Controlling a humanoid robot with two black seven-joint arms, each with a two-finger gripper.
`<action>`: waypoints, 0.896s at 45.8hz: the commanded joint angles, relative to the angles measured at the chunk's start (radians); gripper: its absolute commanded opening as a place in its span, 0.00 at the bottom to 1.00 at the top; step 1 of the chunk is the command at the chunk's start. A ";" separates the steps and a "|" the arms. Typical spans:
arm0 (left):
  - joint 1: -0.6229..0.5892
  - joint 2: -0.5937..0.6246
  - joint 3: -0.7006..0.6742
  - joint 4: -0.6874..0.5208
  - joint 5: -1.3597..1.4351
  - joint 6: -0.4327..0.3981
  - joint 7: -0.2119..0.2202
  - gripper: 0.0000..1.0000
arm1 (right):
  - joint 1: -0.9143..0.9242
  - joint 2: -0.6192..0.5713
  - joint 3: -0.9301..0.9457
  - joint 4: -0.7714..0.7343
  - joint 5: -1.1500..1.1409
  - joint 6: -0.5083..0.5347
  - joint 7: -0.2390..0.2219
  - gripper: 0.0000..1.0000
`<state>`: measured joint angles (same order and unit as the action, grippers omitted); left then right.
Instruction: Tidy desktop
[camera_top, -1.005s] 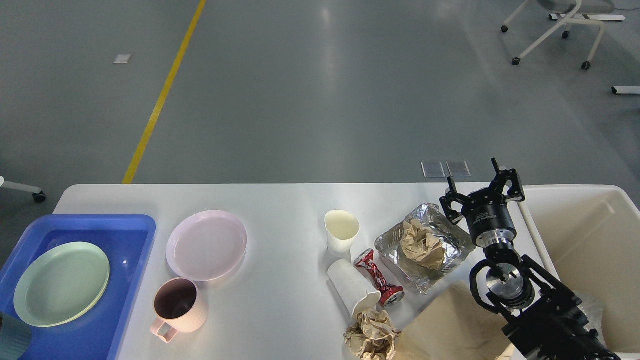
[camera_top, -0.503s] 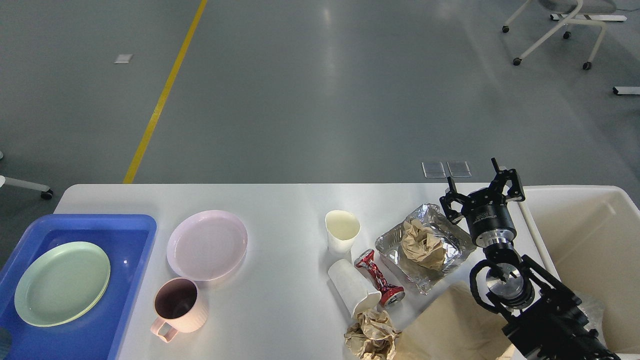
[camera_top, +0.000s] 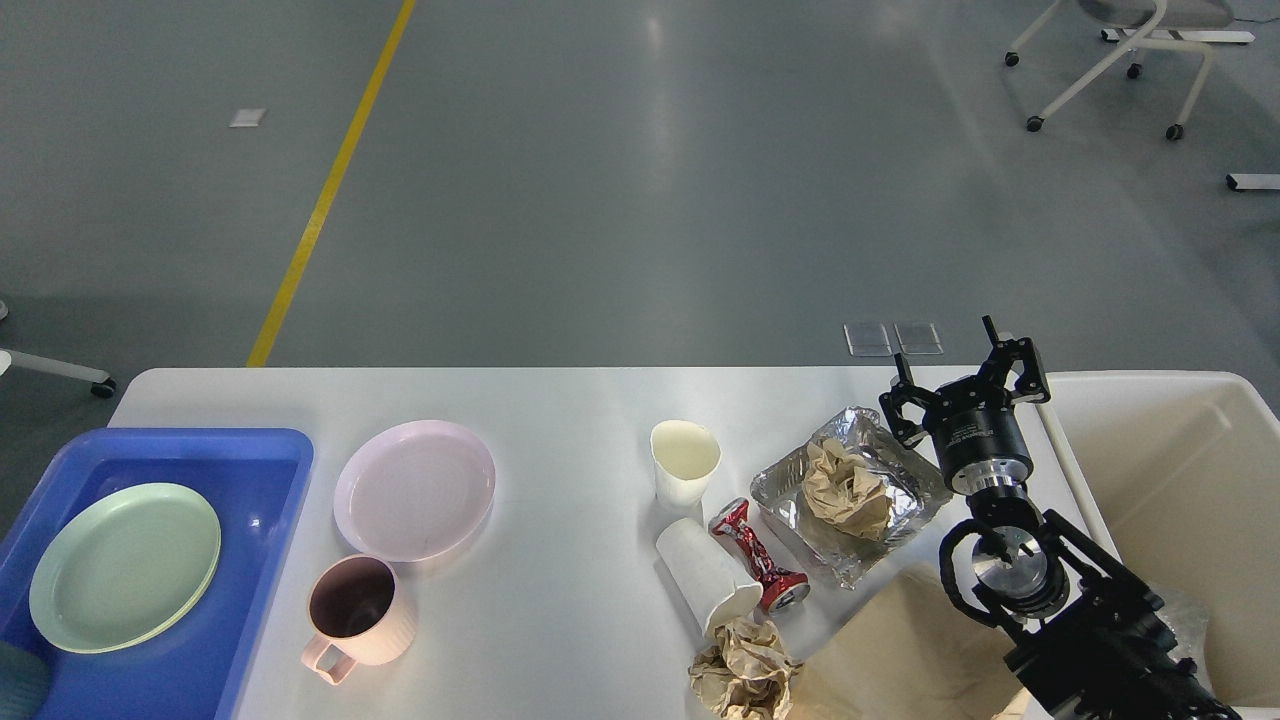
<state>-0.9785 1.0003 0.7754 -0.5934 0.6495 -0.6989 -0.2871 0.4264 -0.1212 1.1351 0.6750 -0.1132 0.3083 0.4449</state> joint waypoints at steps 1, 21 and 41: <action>0.001 0.001 0.004 -0.002 -0.030 0.018 0.002 0.79 | 0.000 0.000 0.000 0.000 0.000 0.000 0.000 1.00; -0.065 0.063 0.030 -0.080 -0.071 -0.007 0.008 0.94 | 0.000 0.000 0.000 0.000 0.000 0.000 0.000 1.00; -0.672 -0.049 0.559 -0.255 -0.177 -0.106 0.011 0.95 | 0.000 0.000 0.000 0.000 0.000 0.000 0.000 1.00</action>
<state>-1.4820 1.0116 1.1968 -0.7752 0.5209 -0.7933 -0.2803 0.4263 -0.1212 1.1351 0.6749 -0.1131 0.3083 0.4449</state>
